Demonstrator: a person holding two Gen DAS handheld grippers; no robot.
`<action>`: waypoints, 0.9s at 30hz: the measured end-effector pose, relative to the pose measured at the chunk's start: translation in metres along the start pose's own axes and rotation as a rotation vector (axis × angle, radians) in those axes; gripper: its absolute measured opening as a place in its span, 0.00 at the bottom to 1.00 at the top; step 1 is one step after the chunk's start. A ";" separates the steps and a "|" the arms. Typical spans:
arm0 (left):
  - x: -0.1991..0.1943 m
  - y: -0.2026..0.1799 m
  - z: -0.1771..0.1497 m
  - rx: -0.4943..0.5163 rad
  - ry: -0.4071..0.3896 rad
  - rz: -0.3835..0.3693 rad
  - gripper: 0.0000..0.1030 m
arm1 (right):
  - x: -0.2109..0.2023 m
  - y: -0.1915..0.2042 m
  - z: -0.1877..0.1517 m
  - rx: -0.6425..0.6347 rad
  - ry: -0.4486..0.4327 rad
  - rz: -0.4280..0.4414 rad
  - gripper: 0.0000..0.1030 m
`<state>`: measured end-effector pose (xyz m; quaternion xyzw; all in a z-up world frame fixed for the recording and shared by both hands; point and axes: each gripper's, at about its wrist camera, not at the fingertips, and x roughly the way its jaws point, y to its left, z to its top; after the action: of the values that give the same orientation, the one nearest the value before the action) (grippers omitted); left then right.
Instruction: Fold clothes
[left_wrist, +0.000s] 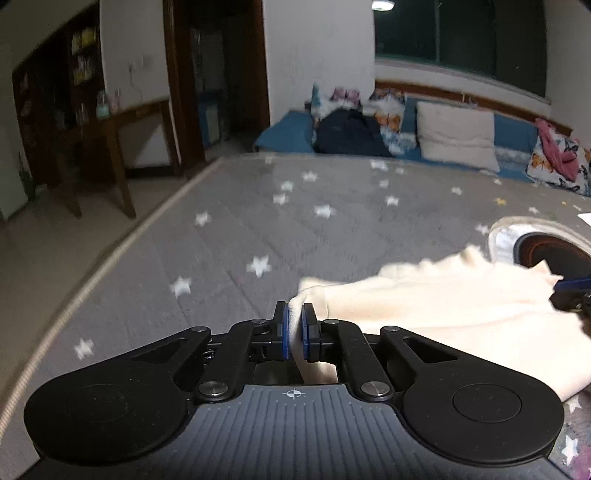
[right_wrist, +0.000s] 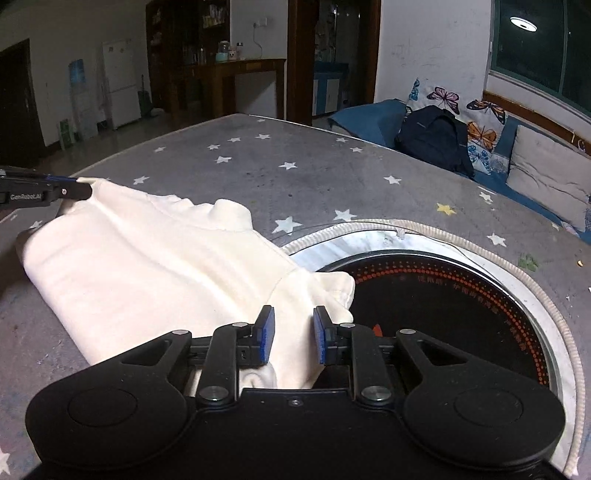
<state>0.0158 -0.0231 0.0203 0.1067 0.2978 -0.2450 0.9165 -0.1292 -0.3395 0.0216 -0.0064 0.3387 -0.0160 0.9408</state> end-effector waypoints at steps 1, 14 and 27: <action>0.003 0.001 -0.002 -0.002 0.012 0.000 0.09 | 0.000 -0.001 0.000 0.005 0.000 -0.001 0.23; -0.044 -0.015 0.001 0.034 -0.072 -0.001 0.26 | -0.044 0.028 -0.006 -0.039 -0.049 0.070 0.23; -0.054 -0.063 -0.027 0.224 -0.041 -0.069 0.26 | -0.054 0.050 -0.006 -0.098 -0.035 0.072 0.23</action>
<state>-0.0679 -0.0473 0.0283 0.1930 0.2535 -0.3102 0.8957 -0.1732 -0.2876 0.0495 -0.0405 0.3224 0.0346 0.9451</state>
